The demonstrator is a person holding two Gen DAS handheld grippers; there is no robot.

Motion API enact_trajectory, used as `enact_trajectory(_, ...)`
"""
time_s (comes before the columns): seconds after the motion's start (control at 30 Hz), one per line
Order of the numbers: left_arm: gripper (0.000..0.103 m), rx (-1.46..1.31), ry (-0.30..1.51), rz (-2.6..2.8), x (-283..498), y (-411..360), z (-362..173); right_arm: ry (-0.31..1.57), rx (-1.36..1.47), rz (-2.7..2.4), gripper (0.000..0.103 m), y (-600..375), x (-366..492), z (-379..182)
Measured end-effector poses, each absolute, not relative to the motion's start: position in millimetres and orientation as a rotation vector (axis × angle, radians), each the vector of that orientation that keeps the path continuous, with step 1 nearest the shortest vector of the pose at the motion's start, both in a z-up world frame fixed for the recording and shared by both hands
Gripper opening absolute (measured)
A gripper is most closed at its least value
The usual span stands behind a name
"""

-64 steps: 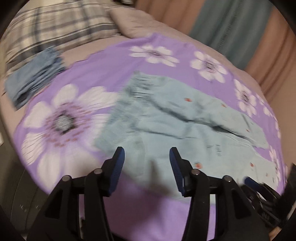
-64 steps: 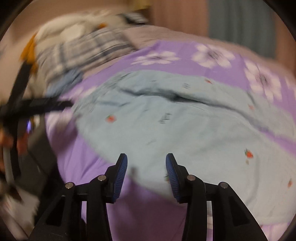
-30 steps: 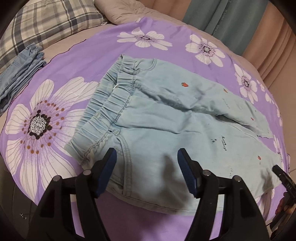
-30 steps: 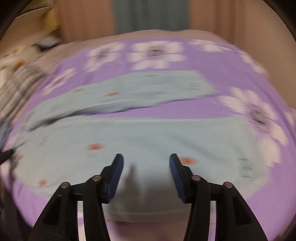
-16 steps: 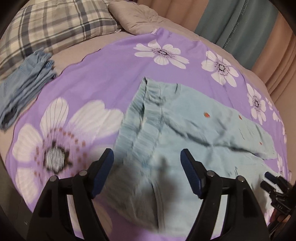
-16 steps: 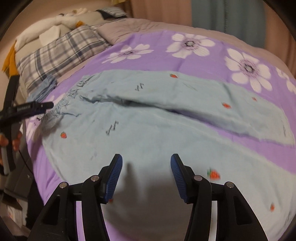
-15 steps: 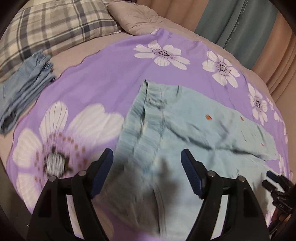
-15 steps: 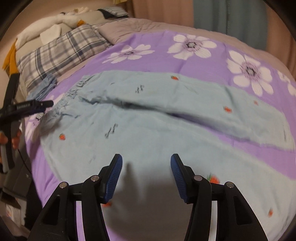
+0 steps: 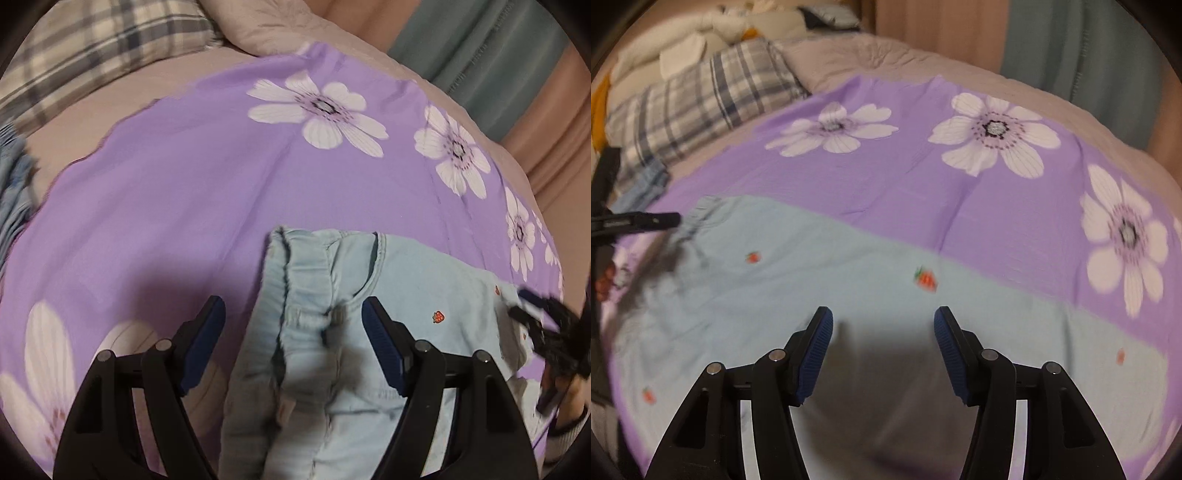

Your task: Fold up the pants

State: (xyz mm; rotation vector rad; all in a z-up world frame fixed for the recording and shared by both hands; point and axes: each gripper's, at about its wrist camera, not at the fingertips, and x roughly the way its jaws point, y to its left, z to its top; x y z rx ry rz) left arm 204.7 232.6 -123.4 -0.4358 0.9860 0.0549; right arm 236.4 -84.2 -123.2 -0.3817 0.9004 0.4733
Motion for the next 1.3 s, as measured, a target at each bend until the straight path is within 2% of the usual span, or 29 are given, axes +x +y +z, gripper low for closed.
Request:
enact_trajectory(0.13, 0.076, -0.418, 1.011, 0.011, 222, 236, -135, 0.908, -0.549, 0.468, 0.057, -65, 261, -136)
enact_trajectory(0.3, 0.077, -0.437, 1.027, -0.061, 239, 239, -141, 1.031, -0.637, 0.523, 0.057, -60, 290, -159)
enact_trajectory(0.37, 0.077, -0.438, 1.030, -0.072, 245, 240, -142, 1.093, -0.631, 0.531, 0.063, -63, 302, -167)
enact_trajectory(0.4, 0.075, -0.440, 1.033, -0.076, 247, 239, -143, 1.101, -0.627, 0.521, 0.074, -63, 306, -169)
enact_trajectory(0.43, 0.074, -0.436, 1.036, -0.077, 249, 239, -143, 1.111, -0.612, 0.518, 0.079, -65, 309, -171)
enact_trajectory(0.47, 0.072, -0.430, 1.038, -0.072, 250, 239, -143, 1.126, -0.586, 0.527, 0.079, -67, 311, -172)
enact_trajectory(0.53, 0.047, -0.413, 1.040, -0.056, 252, 237, -143, 1.132, -0.554, 0.531, 0.079, -70, 310, -173)
enact_trajectory(0.57, 0.044, -0.411, 1.038, -0.056, 251, 237, -142, 1.124, -0.546, 0.538, 0.079, -71, 307, -172)
enact_trajectory(0.6, 0.041, -0.407, 1.030, -0.048, 250, 236, -141, 1.112, -0.544, 0.549, 0.072, -71, 302, -171)
enact_trajectory(0.63, 0.033, -0.404, 1.017, -0.052, 247, 235, -138, 1.098, -0.534, 0.579, 0.057, -70, 293, -169)
enact_trajectory(0.67, 0.033, -0.405, 1.006, -0.056, 245, 234, -136, 1.085, -0.541, 0.587, 0.049, -69, 286, -168)
enact_trajectory(0.73, 0.030, -0.399, 0.985, -0.044, 238, 232, -131, 1.045, -0.603, 0.583, 0.023, -64, 267, -166)
enact_trajectory(0.8, 0.028, -0.387, 0.962, -0.035, 230, 229, -124, 1.002, -0.670, 0.564, 0.012, -61, 249, -161)
enact_trajectory(0.9, 0.025, -0.367, 0.915, -0.039, 214, 225, -107, 0.919, -0.671, 0.541, 0.008, -64, 222, -143)
enact_trajectory(1.07, 0.024, -0.305, 0.835, -0.076, 179, 221, -76, 0.781, -0.619, 0.476, 0.008, -78, 166, -98)
enact_trajectory(1.3, 0.024, -0.255, 0.788, -0.092, 114, 215, -62, 0.695, -0.629, 0.482, 0.008, -76, 107, -73)
